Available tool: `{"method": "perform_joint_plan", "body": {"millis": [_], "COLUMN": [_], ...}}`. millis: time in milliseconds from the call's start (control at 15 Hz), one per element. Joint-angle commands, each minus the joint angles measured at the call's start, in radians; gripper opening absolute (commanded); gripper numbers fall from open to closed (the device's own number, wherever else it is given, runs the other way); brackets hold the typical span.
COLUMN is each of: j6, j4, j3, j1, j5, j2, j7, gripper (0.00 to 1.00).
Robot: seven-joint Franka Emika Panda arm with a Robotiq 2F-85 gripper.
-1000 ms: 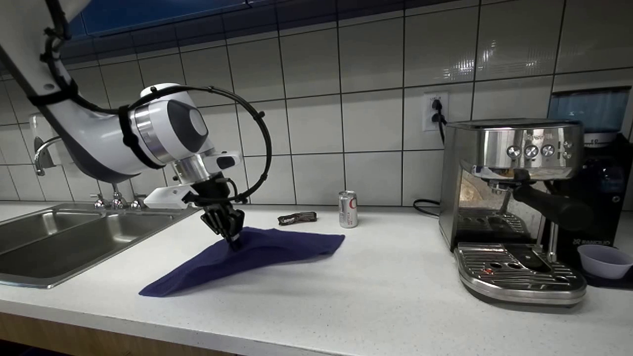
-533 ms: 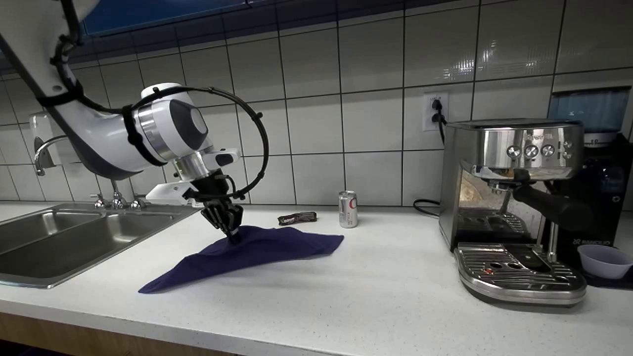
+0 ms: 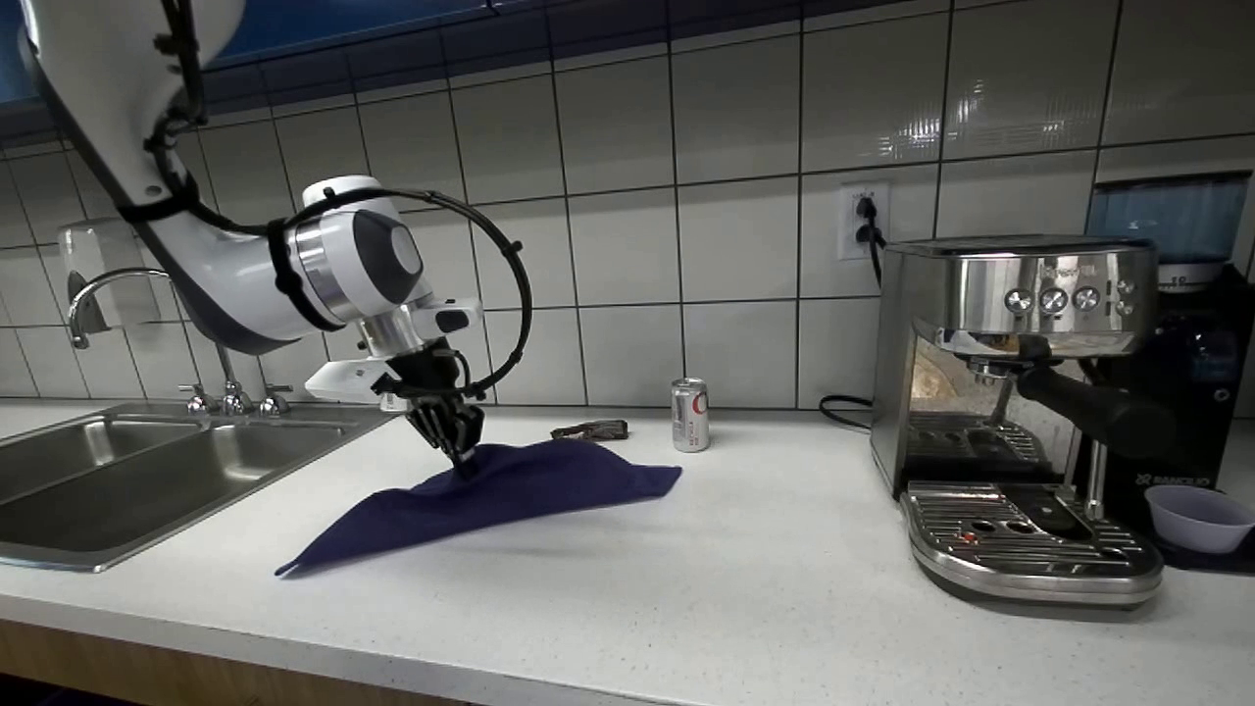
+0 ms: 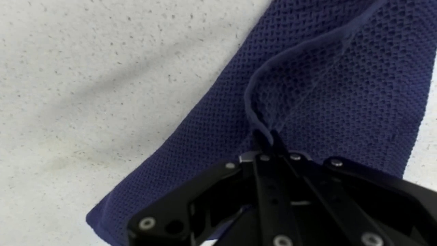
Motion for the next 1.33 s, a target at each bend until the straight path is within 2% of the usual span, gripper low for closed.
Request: {"method": "perform_joint_plan", "body": {"millis": [0,867,1267], "j6": [-0.044,-0.063,-0.087], "j4": [0.07,0.174,0.216], "j3": [-0.007,-0.007,-0.013], "j1": [0.02,0.052,0.076], "j5": [0.054,0.171,0.182], "j2": [0.048,0.124,0.157], "j7": [-0.031,-0.096,-0.1], "gripper": [0.01,0.01,0.01]}}
